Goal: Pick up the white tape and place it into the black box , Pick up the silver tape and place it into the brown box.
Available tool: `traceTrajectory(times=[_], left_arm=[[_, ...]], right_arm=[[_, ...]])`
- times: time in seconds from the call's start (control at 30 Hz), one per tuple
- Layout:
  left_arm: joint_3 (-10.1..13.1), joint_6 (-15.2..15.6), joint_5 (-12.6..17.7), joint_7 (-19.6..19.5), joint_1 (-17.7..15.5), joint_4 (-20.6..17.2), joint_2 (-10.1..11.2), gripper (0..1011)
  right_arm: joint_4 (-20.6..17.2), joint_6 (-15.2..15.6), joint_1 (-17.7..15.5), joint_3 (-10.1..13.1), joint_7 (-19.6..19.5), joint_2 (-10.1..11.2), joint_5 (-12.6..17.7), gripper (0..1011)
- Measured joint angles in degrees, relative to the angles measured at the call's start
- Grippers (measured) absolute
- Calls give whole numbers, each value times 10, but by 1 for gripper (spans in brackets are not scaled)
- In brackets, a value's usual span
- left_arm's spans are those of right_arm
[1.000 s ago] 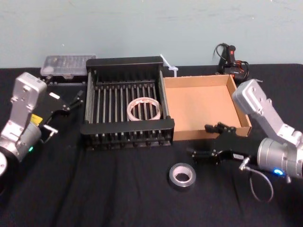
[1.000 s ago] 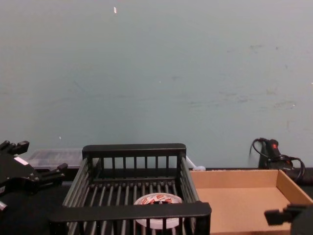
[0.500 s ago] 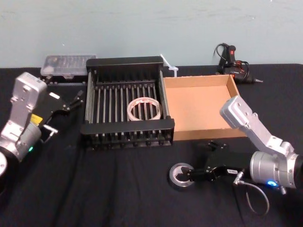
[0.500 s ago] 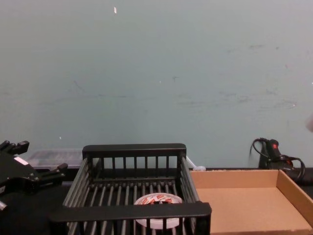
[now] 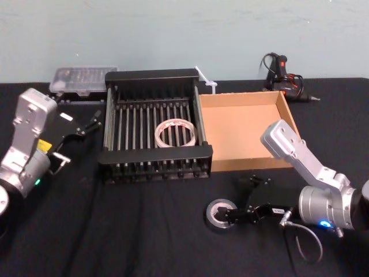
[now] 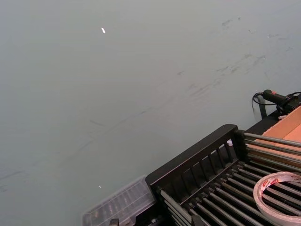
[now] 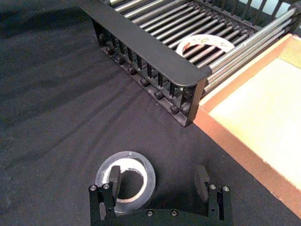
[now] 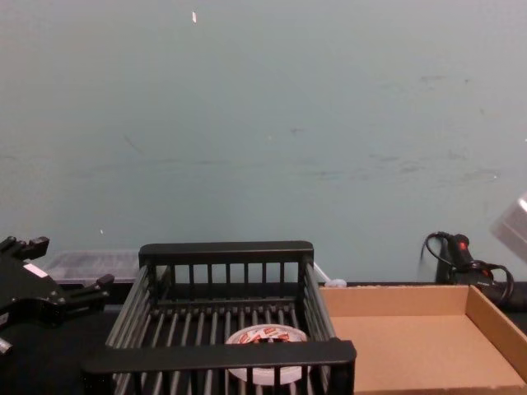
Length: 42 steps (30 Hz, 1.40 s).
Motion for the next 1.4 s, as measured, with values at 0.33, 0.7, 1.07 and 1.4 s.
traceTrajectory(times=[0.33, 0.7, 1.07, 1.4], left_arm=[[0, 0, 0, 0, 0, 0, 0, 1001], [0, 0, 0, 0, 0, 0, 0, 1001], [0, 0, 0, 0, 0, 0, 0, 1001], [0, 0, 0, 0, 0, 0, 0, 1001]], right_arm=[[13, 2, 10, -10, 0, -5, -4, 1002], [28, 6, 19, -20, -1, -12, -14, 1002], [30, 6, 19, -21, -3, -14, -16, 1002], [30, 6, 19, -20, -3, -13, -16, 960]])
